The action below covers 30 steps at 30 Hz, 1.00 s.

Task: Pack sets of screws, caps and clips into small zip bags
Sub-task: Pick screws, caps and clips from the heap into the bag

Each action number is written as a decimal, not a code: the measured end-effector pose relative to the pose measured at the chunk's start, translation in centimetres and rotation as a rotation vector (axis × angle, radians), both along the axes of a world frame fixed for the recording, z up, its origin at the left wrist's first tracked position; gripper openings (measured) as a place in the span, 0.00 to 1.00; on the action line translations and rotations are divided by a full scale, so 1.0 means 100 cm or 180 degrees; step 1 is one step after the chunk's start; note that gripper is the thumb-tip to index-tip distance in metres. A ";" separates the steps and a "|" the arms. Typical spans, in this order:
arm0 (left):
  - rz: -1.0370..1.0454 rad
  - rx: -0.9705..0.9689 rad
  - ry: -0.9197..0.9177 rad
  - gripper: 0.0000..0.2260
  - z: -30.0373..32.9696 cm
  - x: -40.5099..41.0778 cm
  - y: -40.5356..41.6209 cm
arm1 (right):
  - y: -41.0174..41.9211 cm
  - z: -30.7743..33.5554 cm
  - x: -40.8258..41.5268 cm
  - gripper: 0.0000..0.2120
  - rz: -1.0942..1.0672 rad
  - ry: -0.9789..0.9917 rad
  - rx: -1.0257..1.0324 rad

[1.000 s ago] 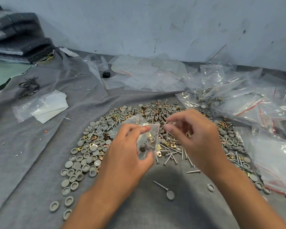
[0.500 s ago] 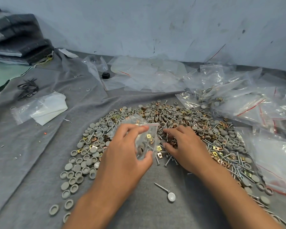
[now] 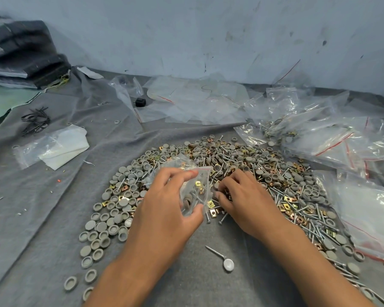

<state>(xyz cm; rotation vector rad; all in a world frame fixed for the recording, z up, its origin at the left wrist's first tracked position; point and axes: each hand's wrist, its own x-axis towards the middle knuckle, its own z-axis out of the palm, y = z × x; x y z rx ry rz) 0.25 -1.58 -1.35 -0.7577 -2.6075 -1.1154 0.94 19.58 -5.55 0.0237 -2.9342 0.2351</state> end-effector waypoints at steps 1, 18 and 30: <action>0.0000 -0.0004 0.0008 0.25 0.000 0.000 0.000 | 0.000 0.001 0.000 0.13 0.0011 0.0012 -0.0018; -0.0047 -0.0068 0.0017 0.26 -0.001 0.000 0.000 | -0.002 0.030 0.005 0.07 0.0457 0.0524 -0.1990; -0.0107 0.0314 0.0009 0.24 -0.006 -0.002 0.005 | -0.037 0.053 0.024 0.10 0.0800 0.1444 -0.0446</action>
